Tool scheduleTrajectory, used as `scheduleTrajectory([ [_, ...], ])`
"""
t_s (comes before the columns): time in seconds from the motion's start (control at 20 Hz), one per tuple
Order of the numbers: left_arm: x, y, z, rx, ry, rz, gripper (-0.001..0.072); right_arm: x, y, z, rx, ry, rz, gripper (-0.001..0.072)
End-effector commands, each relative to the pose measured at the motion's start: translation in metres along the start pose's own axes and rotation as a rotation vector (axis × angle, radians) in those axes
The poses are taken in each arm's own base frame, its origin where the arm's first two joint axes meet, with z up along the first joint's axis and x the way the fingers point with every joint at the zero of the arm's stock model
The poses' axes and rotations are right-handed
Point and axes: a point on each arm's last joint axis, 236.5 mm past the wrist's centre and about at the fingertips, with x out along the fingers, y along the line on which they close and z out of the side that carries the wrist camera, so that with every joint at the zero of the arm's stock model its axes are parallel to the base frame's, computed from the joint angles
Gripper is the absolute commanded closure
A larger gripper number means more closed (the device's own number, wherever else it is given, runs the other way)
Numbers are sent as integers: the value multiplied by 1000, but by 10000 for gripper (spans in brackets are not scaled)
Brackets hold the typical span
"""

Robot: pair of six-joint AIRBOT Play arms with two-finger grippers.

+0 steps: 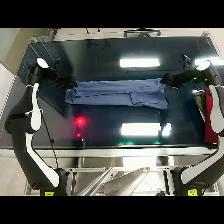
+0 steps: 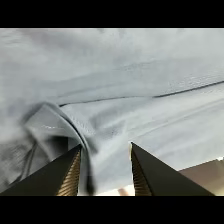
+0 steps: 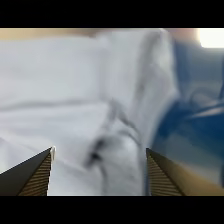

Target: Fold the shirts.

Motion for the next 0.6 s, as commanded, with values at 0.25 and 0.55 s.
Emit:
scheduleTrajectory([
  [0.25, -38, 29, 13, -47, -79, 36, 370, 31, -15, -42, 84, 180, 137, 58],
  [0.55, -27, -1, 5, -16, -29, 7, 372, 72, 17, -48, 123, 203, 285, 77],
])
